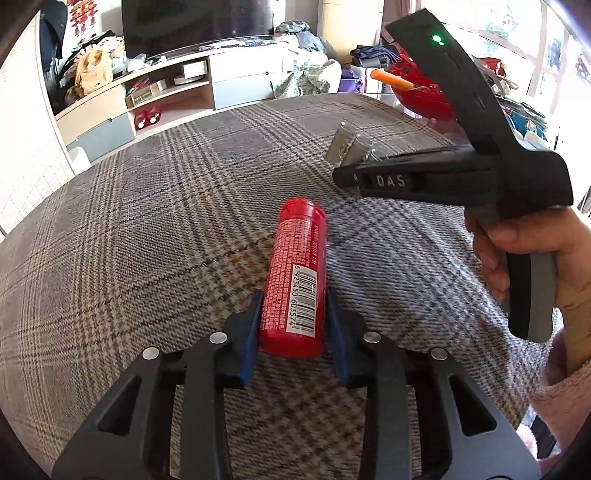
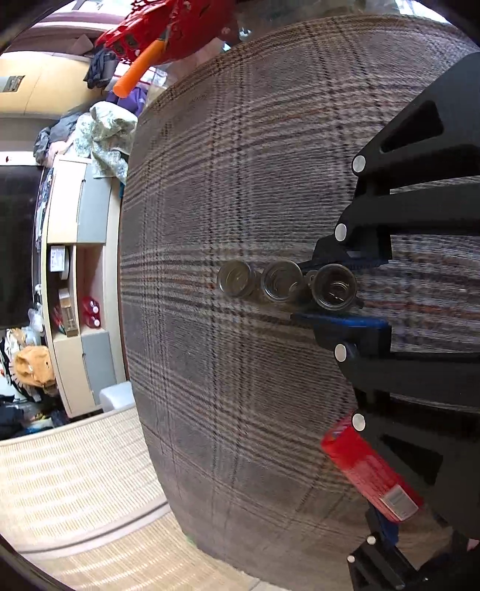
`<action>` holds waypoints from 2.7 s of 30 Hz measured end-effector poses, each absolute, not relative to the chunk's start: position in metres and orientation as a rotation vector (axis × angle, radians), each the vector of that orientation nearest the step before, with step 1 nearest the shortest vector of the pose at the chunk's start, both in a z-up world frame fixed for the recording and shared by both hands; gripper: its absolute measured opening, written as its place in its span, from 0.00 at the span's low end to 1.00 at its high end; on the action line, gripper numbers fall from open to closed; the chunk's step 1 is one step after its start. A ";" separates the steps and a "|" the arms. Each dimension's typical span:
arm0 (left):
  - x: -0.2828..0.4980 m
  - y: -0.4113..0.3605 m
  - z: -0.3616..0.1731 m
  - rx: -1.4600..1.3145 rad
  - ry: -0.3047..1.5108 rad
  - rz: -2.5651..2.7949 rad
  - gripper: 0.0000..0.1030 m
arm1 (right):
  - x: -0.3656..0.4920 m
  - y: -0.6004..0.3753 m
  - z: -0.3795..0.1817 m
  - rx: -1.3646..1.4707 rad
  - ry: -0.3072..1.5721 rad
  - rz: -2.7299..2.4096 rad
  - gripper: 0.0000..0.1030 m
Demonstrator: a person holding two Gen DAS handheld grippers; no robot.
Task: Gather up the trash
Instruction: 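Carry the red can and metal caps down over the bin, then open both tools to drop the can and caps into the bin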
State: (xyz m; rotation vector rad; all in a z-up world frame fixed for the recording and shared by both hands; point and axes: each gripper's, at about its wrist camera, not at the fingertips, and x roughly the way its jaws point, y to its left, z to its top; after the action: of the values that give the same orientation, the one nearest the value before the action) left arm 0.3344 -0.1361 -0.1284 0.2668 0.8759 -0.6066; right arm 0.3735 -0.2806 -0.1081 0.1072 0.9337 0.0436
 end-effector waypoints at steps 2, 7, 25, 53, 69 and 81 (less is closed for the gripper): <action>0.328 -0.137 -0.128 0.273 0.878 -0.587 0.29 | 0.365 -0.280 -0.107 0.099 0.929 0.051 0.20; 0.308 -0.126 -0.130 0.254 0.912 -0.521 0.28 | 0.333 -0.276 -0.107 0.069 0.924 0.045 0.20; 0.157 -0.083 -0.131 0.136 0.859 -0.393 0.28 | 0.154 -0.247 -0.107 0.051 0.845 0.178 0.20; 0.056 -0.055 -0.248 0.022 1.068 -0.395 0.28 | 0.063 -0.199 -0.215 0.170 1.046 0.310 0.20; 0.074 -0.043 -0.282 0.011 1.145 -0.370 0.31 | 0.086 -0.190 -0.250 0.196 1.162 0.296 0.38; 0.066 -0.029 -0.243 0.057 1.038 -0.336 0.86 | 0.076 -0.212 -0.210 0.176 1.004 0.163 0.97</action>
State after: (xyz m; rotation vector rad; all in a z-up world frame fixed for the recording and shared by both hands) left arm 0.0659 -0.0286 -0.2429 0.0566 1.0385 -0.3355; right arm 0.0764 -0.2123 -0.2101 0.1759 1.0042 0.1632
